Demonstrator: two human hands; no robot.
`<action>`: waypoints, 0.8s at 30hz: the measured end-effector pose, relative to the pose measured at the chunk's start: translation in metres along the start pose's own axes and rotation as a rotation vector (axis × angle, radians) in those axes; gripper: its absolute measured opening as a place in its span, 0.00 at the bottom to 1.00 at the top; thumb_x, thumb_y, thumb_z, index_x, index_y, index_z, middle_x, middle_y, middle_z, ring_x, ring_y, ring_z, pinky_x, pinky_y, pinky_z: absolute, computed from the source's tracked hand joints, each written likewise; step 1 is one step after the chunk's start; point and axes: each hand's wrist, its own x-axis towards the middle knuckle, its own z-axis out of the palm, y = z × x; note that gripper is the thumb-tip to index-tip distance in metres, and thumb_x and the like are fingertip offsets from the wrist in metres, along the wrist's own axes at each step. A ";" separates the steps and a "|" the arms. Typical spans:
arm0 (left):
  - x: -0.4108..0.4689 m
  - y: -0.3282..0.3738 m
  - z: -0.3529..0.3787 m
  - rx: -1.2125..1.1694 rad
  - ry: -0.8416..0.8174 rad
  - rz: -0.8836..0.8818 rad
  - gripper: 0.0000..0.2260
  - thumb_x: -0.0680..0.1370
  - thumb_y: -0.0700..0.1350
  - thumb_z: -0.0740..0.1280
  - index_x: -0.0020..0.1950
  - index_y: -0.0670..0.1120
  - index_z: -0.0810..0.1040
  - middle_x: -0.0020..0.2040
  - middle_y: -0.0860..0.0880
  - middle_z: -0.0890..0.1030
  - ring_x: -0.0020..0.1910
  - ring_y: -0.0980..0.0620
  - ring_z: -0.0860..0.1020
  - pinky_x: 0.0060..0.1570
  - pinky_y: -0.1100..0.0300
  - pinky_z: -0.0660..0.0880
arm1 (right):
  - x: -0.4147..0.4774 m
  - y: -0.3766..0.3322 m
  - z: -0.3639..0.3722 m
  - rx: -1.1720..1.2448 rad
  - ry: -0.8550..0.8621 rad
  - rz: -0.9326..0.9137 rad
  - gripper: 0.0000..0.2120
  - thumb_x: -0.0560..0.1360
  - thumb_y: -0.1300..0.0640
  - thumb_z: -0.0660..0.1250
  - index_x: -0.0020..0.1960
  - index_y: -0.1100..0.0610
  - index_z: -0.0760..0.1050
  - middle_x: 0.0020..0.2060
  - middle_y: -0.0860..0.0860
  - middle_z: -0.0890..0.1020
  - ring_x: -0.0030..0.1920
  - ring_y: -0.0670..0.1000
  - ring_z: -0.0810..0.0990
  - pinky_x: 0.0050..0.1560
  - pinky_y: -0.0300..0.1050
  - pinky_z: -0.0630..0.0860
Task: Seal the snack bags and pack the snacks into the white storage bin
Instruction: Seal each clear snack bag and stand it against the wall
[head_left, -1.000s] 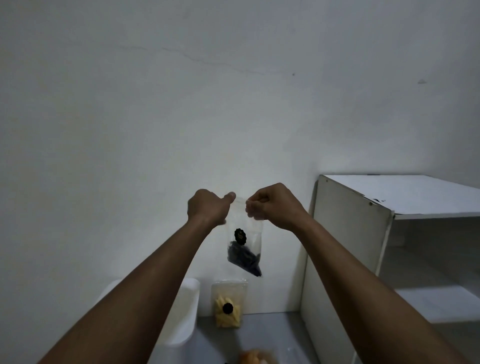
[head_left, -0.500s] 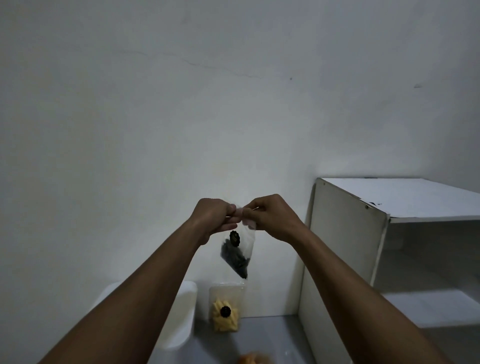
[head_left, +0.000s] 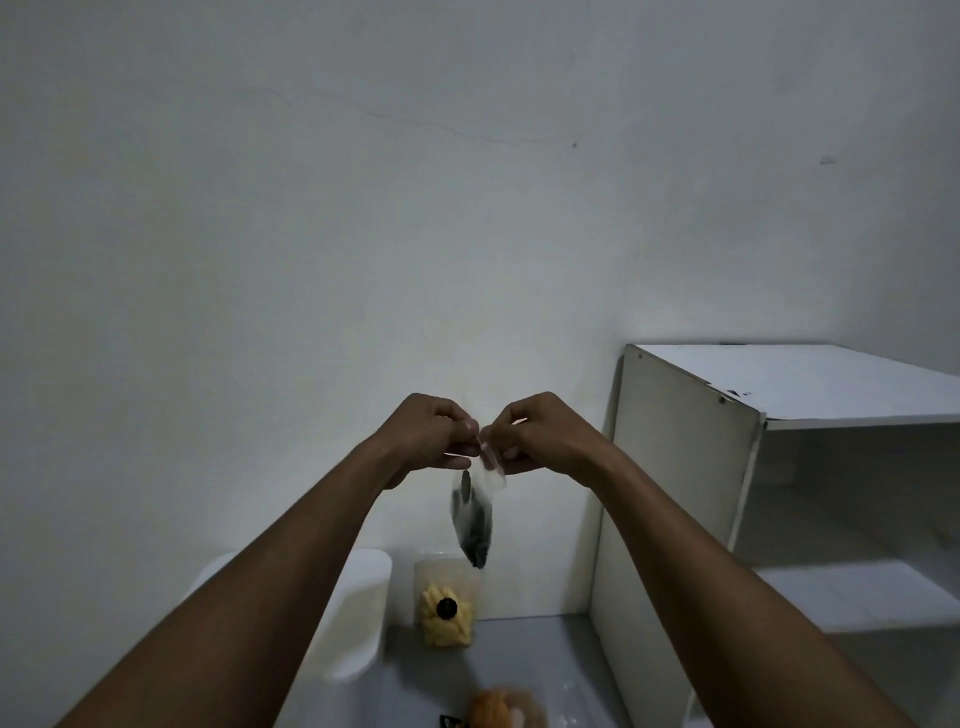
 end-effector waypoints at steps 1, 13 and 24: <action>-0.001 -0.001 0.001 -0.001 -0.002 -0.002 0.05 0.79 0.35 0.66 0.45 0.37 0.80 0.44 0.40 0.84 0.44 0.46 0.85 0.48 0.52 0.83 | -0.001 0.000 0.000 -0.009 -0.008 -0.003 0.06 0.77 0.64 0.68 0.43 0.68 0.79 0.41 0.66 0.84 0.38 0.54 0.85 0.40 0.43 0.83; -0.012 -0.010 0.002 -0.195 0.046 -0.060 0.07 0.77 0.35 0.67 0.52 0.33 0.80 0.51 0.36 0.84 0.47 0.40 0.86 0.51 0.46 0.82 | -0.004 0.007 0.005 0.032 -0.042 -0.010 0.08 0.80 0.66 0.63 0.45 0.65 0.79 0.41 0.62 0.84 0.40 0.53 0.85 0.43 0.42 0.82; 0.000 -0.030 0.003 -0.217 0.305 -0.058 0.08 0.78 0.43 0.68 0.55 0.43 0.77 0.51 0.41 0.82 0.47 0.45 0.84 0.50 0.47 0.83 | -0.001 0.021 0.011 -0.003 0.112 -0.085 0.07 0.78 0.64 0.69 0.51 0.68 0.79 0.44 0.62 0.86 0.45 0.58 0.86 0.52 0.54 0.83</action>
